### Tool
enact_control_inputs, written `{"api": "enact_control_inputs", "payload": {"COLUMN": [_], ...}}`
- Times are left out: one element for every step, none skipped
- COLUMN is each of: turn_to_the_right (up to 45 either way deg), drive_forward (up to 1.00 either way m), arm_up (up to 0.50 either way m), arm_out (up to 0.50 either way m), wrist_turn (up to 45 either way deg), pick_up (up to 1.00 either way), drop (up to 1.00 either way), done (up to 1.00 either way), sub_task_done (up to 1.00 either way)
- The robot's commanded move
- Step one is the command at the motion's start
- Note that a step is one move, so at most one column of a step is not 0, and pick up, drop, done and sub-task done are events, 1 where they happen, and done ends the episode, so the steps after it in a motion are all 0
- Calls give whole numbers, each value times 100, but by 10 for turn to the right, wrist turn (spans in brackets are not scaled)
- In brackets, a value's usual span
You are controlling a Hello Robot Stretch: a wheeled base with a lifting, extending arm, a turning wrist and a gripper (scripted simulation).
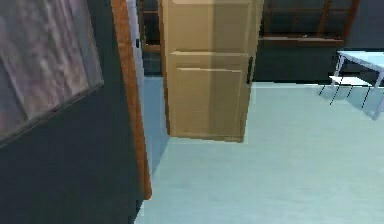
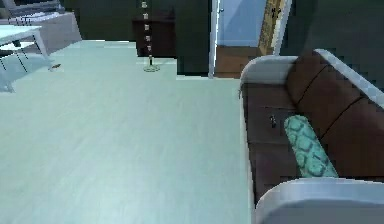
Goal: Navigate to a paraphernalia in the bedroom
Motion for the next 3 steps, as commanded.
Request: {"api": "enact_control_inputs", "payload": {"turn_to_the_right": [0, 60, 0], "drive_forward": [100, 0, 30], "arm_up": [0, 0, 0], "arm_out": [0, 0, 0], "wrist_turn": [0, 0, 0], "pick_up": [0, 0, 0], "drop": [0, 0, 0], "done": [0, 0, 0], "sub_task_done": [0, 0, 0]}}
